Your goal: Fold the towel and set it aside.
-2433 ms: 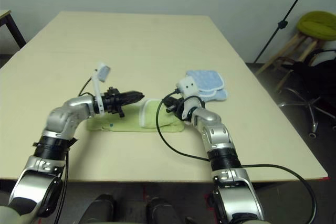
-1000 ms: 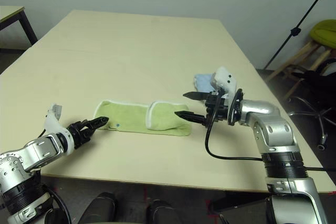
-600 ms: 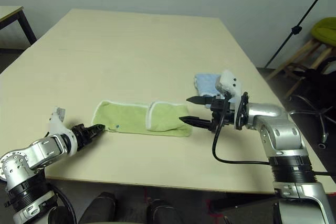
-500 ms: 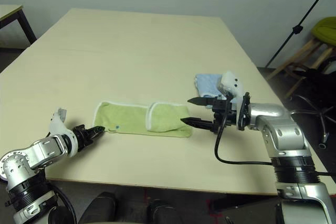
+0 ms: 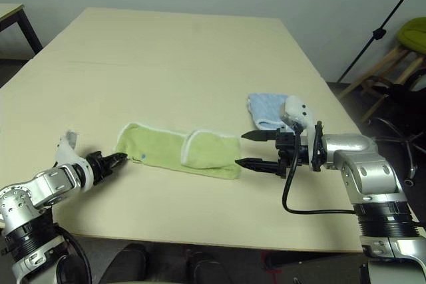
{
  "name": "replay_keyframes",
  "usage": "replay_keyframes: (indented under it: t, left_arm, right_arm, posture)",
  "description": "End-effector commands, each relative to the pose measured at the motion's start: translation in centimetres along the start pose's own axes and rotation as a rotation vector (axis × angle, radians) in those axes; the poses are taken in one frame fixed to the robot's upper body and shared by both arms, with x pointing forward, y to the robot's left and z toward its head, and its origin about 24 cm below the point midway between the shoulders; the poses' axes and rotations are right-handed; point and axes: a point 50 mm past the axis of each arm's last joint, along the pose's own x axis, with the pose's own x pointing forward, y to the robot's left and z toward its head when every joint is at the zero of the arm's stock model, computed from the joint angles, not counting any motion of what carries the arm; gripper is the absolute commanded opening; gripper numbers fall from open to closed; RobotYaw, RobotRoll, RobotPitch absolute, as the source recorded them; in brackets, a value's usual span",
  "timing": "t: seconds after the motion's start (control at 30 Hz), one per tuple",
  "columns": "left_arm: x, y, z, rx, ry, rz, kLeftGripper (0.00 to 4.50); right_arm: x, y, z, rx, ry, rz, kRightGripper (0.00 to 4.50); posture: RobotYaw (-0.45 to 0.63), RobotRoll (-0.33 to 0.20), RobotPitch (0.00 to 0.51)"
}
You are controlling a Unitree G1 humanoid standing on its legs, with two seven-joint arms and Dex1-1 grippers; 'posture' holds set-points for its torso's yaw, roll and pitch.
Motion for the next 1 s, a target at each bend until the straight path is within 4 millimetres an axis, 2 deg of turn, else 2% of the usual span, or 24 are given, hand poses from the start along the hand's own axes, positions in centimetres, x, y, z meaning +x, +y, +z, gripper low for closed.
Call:
replay_keyframes:
  t: [0.03,0.17,0.4,0.57,0.7,1.0]
  left_arm:
    - [-0.4,-1.6,1.0,0.178,-0.042,-0.022,0.01]
    - [-0.5,-3.9,0.6,0.515,-0.011,-0.096,0.01]
    - [-0.1,-7.9,-0.5,0.851,0.045,-0.334,0.01]
    - [0.7,-9.8,-0.9,1.021,0.088,-0.468,0.01]
    - [1.9,-11.5,-1.2,1.170,0.113,-0.577,0.01]
    - [4.8,-14.3,-2.6,1.357,0.197,-0.758,0.01]
  right_arm:
    - [-0.1,-0.2,0.3,-0.009,0.014,-0.011,4.50]
    - [0.0,-0.2,0.5,-0.008,0.015,-0.014,4.50]
    - [-0.3,0.0,1.1,0.001,0.019,-0.029,4.50]
    - [-1.0,-0.1,1.3,0.014,0.027,-0.055,4.50]
    - [-2.0,-0.2,0.6,0.031,0.039,-0.088,4.50]
    - [-3.6,0.1,-0.7,0.056,0.046,-0.135,4.50]
  posture:
    - [0.11,0.000,0.065]
    - [0.11,0.000,0.064]
    - [0.11,0.000,0.064]
    - [0.09,0.000,0.066]
    - [0.06,0.000,0.069]
    - [0.03,0.000,0.073]
